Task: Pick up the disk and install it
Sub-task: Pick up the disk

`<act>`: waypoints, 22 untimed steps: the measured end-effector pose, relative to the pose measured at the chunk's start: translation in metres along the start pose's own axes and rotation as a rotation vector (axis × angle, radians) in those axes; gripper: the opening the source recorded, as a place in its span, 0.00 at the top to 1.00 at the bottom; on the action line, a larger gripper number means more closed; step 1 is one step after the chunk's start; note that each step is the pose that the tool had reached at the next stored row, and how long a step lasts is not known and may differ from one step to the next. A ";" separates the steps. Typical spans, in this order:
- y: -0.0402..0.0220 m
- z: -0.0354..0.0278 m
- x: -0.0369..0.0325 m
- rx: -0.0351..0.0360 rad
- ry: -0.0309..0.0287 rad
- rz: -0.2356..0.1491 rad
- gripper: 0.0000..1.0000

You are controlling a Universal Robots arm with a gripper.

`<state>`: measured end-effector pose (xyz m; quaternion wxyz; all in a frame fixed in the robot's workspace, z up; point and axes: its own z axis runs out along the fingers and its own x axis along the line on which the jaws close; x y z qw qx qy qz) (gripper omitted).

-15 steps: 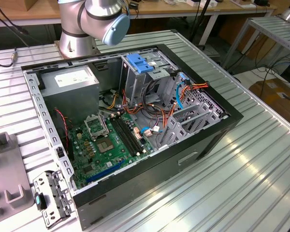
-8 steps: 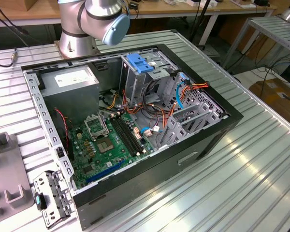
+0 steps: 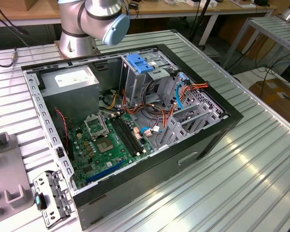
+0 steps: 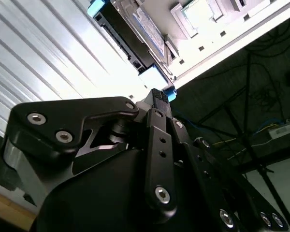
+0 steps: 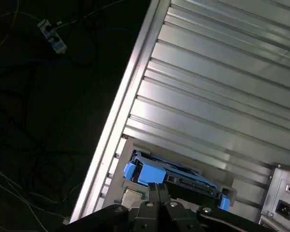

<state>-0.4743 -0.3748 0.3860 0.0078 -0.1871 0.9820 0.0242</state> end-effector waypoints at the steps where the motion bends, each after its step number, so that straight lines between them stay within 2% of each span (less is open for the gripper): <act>1: 0.0000 0.0001 0.0000 -0.0009 0.0016 -0.037 0.89; 3: 0.0000 0.0001 0.0000 -0.0018 0.0033 -0.073 0.89; 10: 0.0000 0.0001 0.0000 -0.0019 0.0035 -0.079 0.89; 14: 0.0000 0.0001 0.0000 -0.0025 0.0046 -0.103 0.89; 17: 0.0000 0.0001 0.0000 -0.0032 0.0059 -0.133 0.89; 22: 0.0000 0.0001 0.0000 -0.0051 0.0095 -0.210 0.89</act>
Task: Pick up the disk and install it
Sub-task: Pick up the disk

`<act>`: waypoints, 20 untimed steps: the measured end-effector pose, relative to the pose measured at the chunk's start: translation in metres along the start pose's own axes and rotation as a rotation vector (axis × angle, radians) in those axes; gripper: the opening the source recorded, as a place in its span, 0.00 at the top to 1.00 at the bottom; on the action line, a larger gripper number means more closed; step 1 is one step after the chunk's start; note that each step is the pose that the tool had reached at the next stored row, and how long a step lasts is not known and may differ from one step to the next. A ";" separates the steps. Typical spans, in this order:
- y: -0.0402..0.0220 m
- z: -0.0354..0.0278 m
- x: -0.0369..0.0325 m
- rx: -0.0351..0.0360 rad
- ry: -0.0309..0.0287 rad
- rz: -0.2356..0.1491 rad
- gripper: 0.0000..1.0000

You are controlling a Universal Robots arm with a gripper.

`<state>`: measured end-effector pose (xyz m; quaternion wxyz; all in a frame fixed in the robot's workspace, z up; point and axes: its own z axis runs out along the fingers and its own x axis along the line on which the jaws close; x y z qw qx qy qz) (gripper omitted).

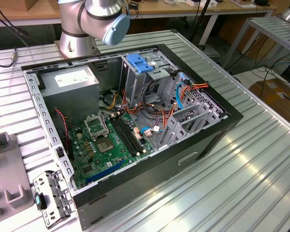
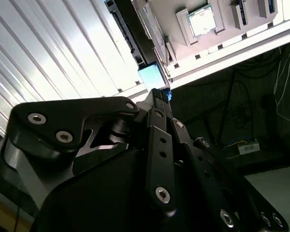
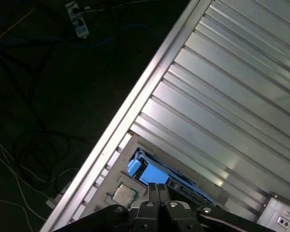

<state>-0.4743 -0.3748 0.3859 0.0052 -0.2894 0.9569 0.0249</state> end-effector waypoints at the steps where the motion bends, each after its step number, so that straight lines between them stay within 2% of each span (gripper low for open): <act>1: 0.0000 0.0000 0.0000 -0.0005 0.0008 -0.019 0.89; 6: 0.0000 0.0000 0.0000 -0.0026 0.0048 -0.108 0.89; 7: 0.0000 0.0000 0.0000 -0.0028 0.0051 -0.115 0.89; 20: 0.0000 0.0000 0.0000 -0.0029 0.0052 -0.118 0.89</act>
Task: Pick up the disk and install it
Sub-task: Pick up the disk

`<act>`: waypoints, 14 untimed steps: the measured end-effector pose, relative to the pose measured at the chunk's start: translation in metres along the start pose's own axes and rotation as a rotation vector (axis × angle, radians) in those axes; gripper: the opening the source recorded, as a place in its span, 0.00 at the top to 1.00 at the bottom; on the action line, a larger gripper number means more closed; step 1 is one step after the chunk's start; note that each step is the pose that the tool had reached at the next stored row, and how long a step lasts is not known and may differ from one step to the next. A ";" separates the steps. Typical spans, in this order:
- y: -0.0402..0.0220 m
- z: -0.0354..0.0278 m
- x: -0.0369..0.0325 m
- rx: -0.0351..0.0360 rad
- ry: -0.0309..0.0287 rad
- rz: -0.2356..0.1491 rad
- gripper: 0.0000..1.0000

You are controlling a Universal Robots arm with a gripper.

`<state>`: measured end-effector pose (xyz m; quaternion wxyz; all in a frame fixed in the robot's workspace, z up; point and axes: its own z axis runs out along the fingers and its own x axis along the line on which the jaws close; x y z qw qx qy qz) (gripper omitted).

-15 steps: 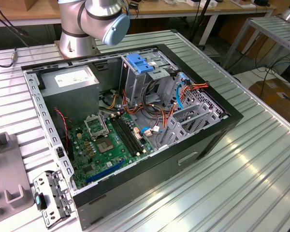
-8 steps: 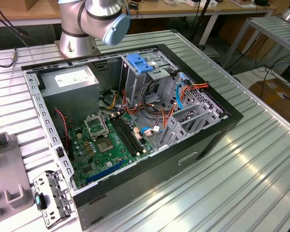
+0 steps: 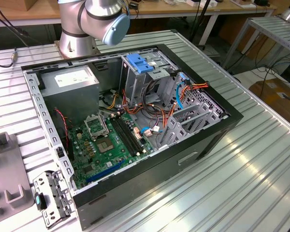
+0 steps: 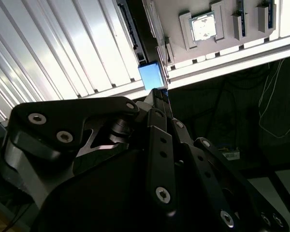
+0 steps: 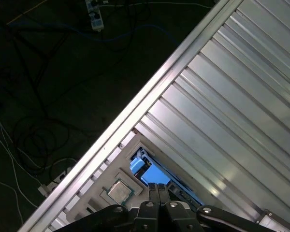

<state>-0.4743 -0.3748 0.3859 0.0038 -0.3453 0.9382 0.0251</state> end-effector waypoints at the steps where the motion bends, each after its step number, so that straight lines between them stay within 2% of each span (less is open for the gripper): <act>1: 0.0000 0.0000 0.0000 0.0000 0.0000 0.000 0.89; 3: 0.0000 0.0001 0.0000 0.0000 0.0002 -0.005 0.89; 5: 0.0000 0.0000 0.0000 -0.0007 0.0018 -0.037 0.89; 10: -0.0001 0.0004 0.0000 -0.0037 0.0072 -0.160 0.89; 14: -0.0001 0.0007 0.0000 -0.0056 0.0108 -0.240 0.89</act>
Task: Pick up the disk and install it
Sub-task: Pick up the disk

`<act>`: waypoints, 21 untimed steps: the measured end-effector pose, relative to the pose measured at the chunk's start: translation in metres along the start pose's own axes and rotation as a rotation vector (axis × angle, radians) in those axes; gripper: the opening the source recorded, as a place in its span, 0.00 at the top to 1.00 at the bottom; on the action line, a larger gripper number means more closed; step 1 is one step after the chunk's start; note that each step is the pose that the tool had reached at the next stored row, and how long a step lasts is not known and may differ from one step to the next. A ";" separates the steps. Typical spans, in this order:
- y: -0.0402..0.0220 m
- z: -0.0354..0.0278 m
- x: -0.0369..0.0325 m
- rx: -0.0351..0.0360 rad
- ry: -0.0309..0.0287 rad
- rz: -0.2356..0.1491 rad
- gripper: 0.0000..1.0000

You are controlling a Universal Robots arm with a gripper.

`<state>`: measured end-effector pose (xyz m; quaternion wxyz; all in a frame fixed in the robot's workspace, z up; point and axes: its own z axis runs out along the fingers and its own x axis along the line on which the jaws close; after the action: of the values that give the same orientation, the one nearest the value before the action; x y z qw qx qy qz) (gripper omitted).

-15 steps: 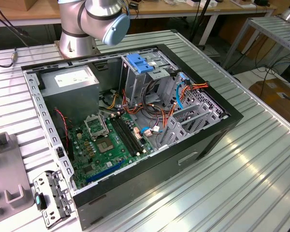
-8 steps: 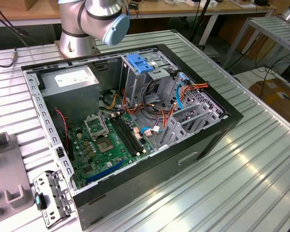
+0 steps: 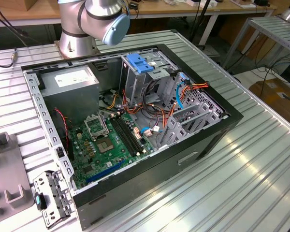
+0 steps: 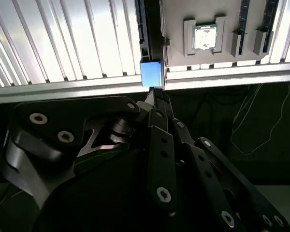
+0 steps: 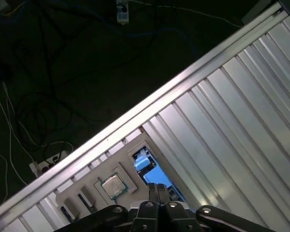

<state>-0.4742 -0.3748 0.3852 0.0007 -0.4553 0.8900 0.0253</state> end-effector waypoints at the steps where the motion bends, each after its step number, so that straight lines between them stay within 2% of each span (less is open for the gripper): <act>1: 0.0000 0.0000 0.0000 -0.0006 0.0011 -0.029 0.89; 13: 0.0000 0.0013 0.0000 -0.0045 0.0101 -0.255 0.89; 16: -0.0001 0.0019 0.0000 -0.0058 0.0128 -0.323 0.89; 21: -0.0002 0.0027 0.0000 -0.0076 0.0161 -0.398 0.89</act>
<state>-0.4742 -0.3748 0.3825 -0.0031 -0.6224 0.7824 0.0244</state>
